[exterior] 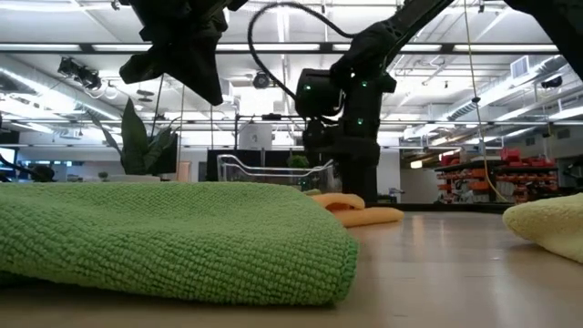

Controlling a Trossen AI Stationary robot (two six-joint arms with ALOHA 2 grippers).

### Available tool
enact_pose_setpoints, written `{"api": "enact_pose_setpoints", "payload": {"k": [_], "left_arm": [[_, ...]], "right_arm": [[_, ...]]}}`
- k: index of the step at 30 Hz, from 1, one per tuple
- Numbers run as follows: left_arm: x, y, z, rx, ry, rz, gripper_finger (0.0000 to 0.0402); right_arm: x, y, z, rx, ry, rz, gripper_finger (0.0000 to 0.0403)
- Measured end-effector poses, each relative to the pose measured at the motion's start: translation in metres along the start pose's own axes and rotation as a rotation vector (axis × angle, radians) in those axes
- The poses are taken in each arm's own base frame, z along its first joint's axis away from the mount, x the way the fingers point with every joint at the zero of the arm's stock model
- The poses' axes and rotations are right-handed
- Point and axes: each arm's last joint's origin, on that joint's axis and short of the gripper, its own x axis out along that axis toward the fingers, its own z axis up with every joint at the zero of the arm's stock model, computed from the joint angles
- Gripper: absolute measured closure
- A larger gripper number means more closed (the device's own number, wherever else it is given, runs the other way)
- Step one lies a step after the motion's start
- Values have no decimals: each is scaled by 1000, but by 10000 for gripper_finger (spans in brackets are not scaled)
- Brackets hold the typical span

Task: Fold microfiber towels
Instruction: Fold the orange microfiber cloth

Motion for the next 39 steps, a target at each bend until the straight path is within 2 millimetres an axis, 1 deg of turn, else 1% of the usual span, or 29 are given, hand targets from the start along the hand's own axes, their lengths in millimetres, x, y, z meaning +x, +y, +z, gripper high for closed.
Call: {"api": "enact_pose_setpoints", "payload": {"k": [3, 5, 9, 12, 17, 21, 26, 28, 30, 34, 36, 39], "left_arm": [[0, 2, 0, 26, 2, 17, 390], [0, 4, 0, 38, 2, 41, 391], [1, 12, 1, 61, 17, 111, 383], [1, 17, 0, 80, 31, 155, 377], [0, 18, 0, 88, -5, 177, 378], [2, 18, 1, 86, -10, 185, 387], [9, 16, -1, 91, -5, 198, 392], [12, 15, -2, 92, -5, 199, 389], [16, 14, -3, 93, -1, 201, 383], [19, 12, -5, 88, 9, 191, 374], [21, 11, -5, 88, 9, 188, 374], [21, 11, -6, 91, 11, 192, 380]], "right_arm": [[-11, -9, -6, 100, 34, -83, 403], [-15, -12, -14, 154, 102, -139, 403], [-17, -12, -28, 203, 241, -172, 403], [-19, -3, -34, 163, 314, -171, 403], [-24, 11, -28, 7, 233, -142, 403], [-24, 12, -28, -27, 235, -120, 403], [-23, 7, -21, -55, 169, -115, 403], [-22, 1, -17, -41, 121, -99, 403], [-21, -7, -17, 11, 105, -53, 403], [-14, -21, -29, 131, 156, -31, 403], [-10, -23, -38, 169, 210, -26, 403], [-3, -15, -48, 186, 262, -6, 403]]}}
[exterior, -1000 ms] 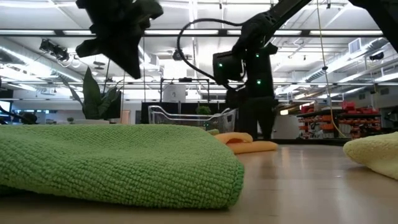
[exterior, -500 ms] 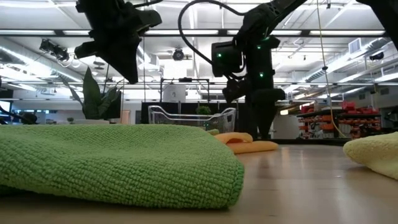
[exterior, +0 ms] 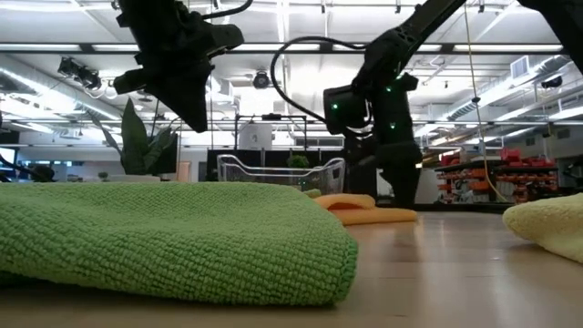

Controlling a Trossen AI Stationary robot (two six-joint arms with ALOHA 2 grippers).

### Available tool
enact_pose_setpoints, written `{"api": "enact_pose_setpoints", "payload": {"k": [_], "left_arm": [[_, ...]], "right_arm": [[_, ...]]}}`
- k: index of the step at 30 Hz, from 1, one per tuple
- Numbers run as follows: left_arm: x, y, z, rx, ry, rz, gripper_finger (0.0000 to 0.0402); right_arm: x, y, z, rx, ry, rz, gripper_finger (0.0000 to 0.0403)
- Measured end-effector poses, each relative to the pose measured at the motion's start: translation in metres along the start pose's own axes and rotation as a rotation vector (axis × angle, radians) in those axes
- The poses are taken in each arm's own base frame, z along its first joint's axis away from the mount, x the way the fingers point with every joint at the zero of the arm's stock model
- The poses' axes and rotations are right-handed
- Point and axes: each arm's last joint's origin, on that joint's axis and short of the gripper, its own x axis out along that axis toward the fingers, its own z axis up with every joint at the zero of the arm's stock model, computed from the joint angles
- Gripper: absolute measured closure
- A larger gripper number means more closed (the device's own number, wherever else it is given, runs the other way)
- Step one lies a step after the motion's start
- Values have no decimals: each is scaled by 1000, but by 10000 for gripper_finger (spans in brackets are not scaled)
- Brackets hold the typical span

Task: Fold microfiber towels
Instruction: Fold the orange microfiber cloth

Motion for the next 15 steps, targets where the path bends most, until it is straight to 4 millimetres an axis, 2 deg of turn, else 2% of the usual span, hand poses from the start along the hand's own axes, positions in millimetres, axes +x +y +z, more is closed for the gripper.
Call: {"api": "enact_pose_setpoints", "payload": {"k": [4, 11, 13, 15], "left_arm": [[2, 0, -1, 11, 5, 8, 391], [2, 2, -1, 24, 12, 29, 387], [2, 2, -2, 26, 14, 32, 379], [2, 3, -2, 28, 15, 35, 373]], "right_arm": [[4, 21, -7, 10, 26, 17, 403], [0, 76, -14, -45, -24, 131, 403], [1, 84, -16, -60, -29, 129, 403], [2, 84, -18, -51, -12, 119, 403]]}}
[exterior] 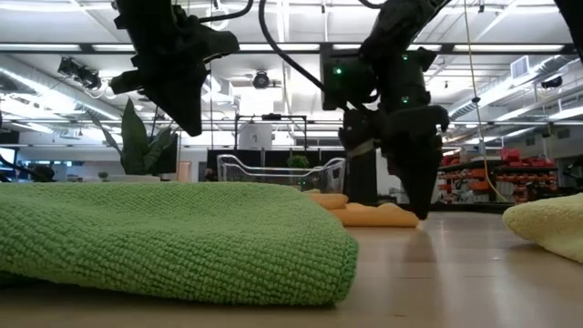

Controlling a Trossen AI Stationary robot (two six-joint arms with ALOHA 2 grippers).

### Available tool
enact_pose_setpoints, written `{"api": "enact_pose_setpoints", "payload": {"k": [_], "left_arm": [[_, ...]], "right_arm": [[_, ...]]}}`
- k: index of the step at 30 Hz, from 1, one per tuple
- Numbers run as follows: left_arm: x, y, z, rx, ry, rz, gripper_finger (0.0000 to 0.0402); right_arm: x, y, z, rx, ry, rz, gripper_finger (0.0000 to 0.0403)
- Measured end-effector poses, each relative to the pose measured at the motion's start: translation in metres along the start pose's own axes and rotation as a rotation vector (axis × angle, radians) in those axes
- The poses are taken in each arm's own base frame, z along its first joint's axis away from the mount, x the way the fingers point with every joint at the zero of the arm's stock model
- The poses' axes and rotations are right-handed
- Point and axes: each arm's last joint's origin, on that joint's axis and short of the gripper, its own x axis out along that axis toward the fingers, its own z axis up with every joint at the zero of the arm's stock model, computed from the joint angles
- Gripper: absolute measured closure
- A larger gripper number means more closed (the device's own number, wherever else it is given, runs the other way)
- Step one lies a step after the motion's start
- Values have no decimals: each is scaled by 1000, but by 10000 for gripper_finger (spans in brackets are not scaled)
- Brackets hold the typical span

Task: Fold microfiber towels
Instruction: Fold the orange microfiber cloth

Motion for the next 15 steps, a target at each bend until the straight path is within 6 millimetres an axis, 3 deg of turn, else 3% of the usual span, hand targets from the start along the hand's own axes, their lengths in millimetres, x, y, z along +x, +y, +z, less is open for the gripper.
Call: {"api": "enact_pose_setpoints", "payload": {"k": [4, 7, 15], "left_arm": [[2, -1, 3, -13, 20, -20, 374], [4, -5, 8, 2, 68, -98, 382], [5, -23, 23, 85, 13, -326, 373]], "right_arm": [[-5, -8, 0, 27, -4, -11, 402], [-20, -18, 0, 49, -51, -5, 398], [-90, -33, -16, 55, -347, -39, 392]]}}
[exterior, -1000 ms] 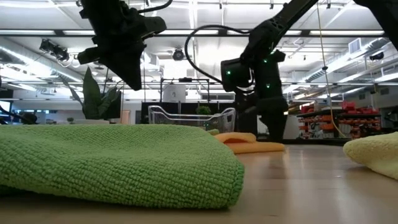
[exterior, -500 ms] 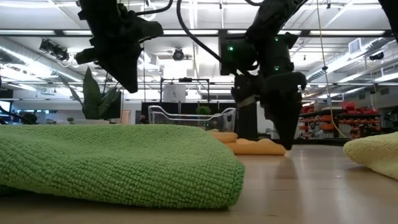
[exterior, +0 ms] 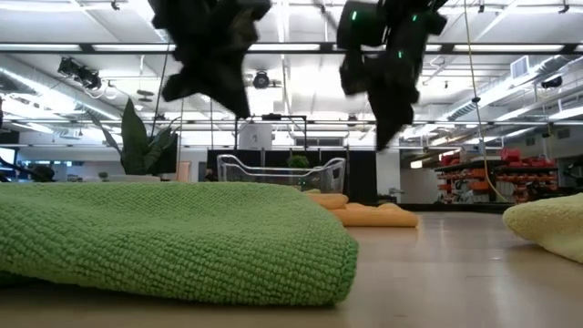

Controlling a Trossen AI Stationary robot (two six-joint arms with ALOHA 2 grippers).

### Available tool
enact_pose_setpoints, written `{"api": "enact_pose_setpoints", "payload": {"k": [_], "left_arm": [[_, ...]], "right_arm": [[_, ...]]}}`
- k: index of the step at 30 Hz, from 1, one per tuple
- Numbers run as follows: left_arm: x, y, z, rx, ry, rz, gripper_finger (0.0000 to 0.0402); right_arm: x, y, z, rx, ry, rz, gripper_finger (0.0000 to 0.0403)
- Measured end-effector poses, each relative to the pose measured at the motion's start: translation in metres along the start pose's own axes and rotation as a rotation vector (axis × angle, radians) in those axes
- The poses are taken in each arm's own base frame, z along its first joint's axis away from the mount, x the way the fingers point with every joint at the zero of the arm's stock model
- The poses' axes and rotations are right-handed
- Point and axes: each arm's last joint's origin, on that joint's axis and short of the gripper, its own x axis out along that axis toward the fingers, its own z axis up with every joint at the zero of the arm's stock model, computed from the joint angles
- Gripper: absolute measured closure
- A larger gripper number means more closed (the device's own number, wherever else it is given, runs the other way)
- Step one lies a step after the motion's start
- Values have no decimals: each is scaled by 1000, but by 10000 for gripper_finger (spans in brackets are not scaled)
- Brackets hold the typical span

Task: Fold microfiber towels
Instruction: Fold the orange microfiber cloth

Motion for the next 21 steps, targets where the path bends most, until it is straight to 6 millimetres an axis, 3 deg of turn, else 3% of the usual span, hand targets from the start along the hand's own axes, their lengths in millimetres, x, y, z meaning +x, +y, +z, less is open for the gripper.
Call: {"api": "enact_pose_setpoints", "payload": {"k": [4, 10, 15, 21], "left_arm": [[17, -7, 8, 31, -13, -91, 346], [58, -2, 10, -7, 50, -109, 305], [72, -5, 23, -5, 15, -105, 282], [77, -20, 38, 93, -22, -114, 273]], "right_arm": [[-32, -4, 1, -25, -203, 38, 390], [-65, -18, -18, 12, -330, 48, 370], [-72, -27, -46, 34, -371, 52, 345], [-56, -35, -80, 91, -366, 61, 325]]}}
